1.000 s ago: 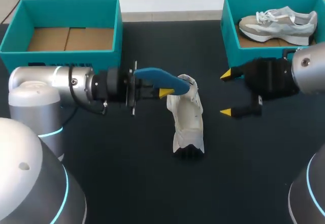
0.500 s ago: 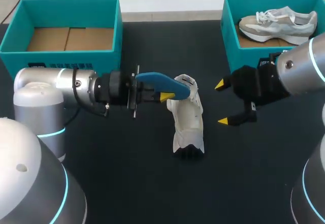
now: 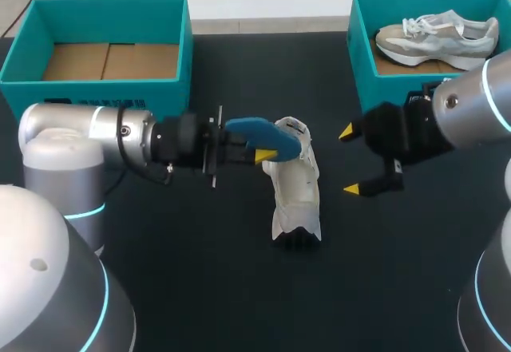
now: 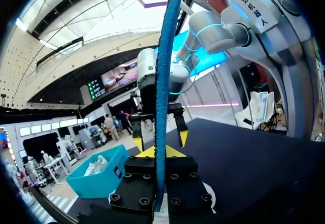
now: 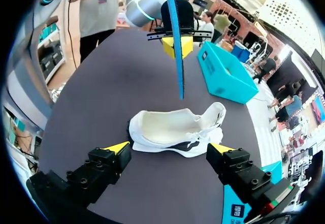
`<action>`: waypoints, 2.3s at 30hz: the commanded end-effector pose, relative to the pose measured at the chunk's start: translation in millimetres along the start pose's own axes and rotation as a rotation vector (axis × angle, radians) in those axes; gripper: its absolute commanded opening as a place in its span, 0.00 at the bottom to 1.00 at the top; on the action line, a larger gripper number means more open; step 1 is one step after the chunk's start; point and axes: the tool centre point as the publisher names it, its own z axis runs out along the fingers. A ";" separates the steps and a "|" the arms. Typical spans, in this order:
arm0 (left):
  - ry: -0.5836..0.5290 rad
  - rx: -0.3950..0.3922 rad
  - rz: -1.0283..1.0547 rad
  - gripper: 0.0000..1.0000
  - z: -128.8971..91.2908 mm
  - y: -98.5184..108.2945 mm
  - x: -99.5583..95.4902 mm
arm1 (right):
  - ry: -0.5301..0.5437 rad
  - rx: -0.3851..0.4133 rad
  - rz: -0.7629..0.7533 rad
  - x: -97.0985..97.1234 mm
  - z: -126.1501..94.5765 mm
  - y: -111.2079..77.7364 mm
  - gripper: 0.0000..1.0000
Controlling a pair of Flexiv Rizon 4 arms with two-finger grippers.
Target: Take the shoe out of the shoebox, open the shoe tongue, remove and reinsert the insole, then place the shoe into the shoebox
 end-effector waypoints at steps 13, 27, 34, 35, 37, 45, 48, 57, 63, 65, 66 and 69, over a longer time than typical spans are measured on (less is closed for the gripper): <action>0.008 -0.075 -0.050 0.00 14.3 15.1 16.2 | 0.054 0.045 -0.038 -3.3 32.9 -16.8 1.00; 0.021 -0.088 -0.076 0.00 28.4 29.2 24.4 | 0.082 0.062 -0.040 0.0 45.3 -26.5 1.00; 0.018 -0.106 -0.044 0.00 34.3 33.5 20.9 | 0.093 0.072 -0.034 0.1 47.0 -33.2 1.00; 0.021 -0.110 -0.041 0.00 35.5 34.2 20.8 | 0.094 0.073 -0.033 0.1 47.0 -33.3 1.00; 0.023 -0.125 -0.025 0.00 38.8 34.1 21.8 | 0.097 0.073 -0.032 0.0 47.0 -33.4 1.00; 0.028 -0.212 0.033 0.00 47.0 29.2 28.8 | 0.104 0.078 -0.006 0.5 42.8 -34.5 1.00; 0.031 -0.209 0.038 0.00 48.3 30.8 31.1 | 0.106 0.077 0.004 3.3 39.3 -39.4 1.00; 0.026 -0.210 0.044 0.00 50.2 41.2 34.0 | 0.104 0.082 0.023 11.4 31.9 -48.3 1.00; 0.026 -0.203 0.045 0.00 49.4 51.7 36.7 | 0.114 0.043 0.022 20.4 34.5 -41.3 1.00; 0.024 -0.199 0.047 0.00 49.0 53.7 37.9 | 0.100 0.046 0.045 23.3 35.8 -39.2 1.00; 0.023 -0.198 0.049 0.00 49.0 54.4 38.2 | 0.088 0.054 0.055 24.4 36.2 -38.5 1.00; 0.024 -0.191 0.055 0.00 48.8 56.4 39.0 | 0.060 0.055 0.089 27.5 39.1 -36.3 1.00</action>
